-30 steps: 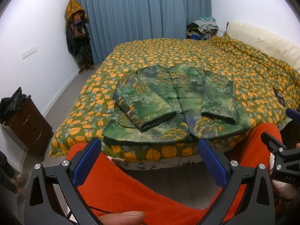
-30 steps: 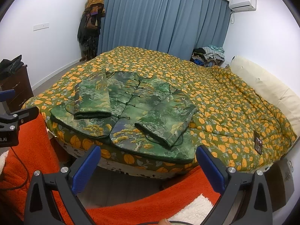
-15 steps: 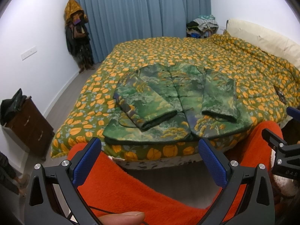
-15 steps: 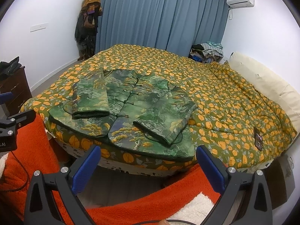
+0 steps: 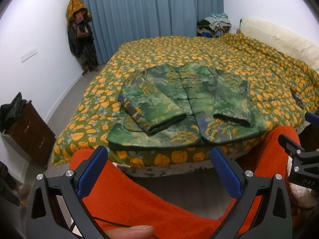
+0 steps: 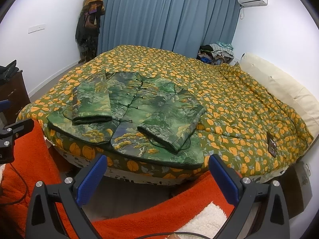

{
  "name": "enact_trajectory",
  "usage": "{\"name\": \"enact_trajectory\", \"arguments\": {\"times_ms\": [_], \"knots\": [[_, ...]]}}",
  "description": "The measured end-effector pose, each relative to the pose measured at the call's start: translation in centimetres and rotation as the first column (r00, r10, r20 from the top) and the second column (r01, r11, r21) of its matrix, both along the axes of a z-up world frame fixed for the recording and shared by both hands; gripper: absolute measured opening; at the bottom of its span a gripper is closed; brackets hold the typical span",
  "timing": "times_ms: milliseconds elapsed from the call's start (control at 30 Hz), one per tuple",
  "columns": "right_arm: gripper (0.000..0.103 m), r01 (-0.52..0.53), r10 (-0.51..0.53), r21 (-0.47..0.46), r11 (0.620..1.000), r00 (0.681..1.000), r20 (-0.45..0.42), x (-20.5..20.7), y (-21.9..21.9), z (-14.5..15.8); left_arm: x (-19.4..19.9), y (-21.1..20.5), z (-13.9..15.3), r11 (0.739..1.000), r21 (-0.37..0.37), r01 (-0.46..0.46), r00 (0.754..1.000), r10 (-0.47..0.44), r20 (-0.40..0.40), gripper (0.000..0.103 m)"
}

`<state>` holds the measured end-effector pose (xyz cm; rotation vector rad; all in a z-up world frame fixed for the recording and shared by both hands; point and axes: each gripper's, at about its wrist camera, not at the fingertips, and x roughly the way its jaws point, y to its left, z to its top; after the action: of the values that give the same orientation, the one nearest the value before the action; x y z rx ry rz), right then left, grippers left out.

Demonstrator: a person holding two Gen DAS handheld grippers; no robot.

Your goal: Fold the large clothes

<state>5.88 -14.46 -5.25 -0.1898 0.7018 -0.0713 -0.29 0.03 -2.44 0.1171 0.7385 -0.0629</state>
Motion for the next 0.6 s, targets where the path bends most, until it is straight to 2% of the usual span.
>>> {"name": "enact_trajectory", "arguments": {"times_ms": [367,600], "knots": [[0.103,-0.005,0.005,-0.005,1.0,1.0,0.0,0.1,0.3,0.1,0.1,-0.3,0.4,1.0,0.003,0.008,1.0,-0.008,-0.008,0.103],[0.103,-0.009,0.009,-0.016,1.0,1.0,0.007,0.0,0.7,0.2,-0.5,-1.1,1.1,0.999,0.03,0.032,0.999,-0.032,0.016,0.103]]}}
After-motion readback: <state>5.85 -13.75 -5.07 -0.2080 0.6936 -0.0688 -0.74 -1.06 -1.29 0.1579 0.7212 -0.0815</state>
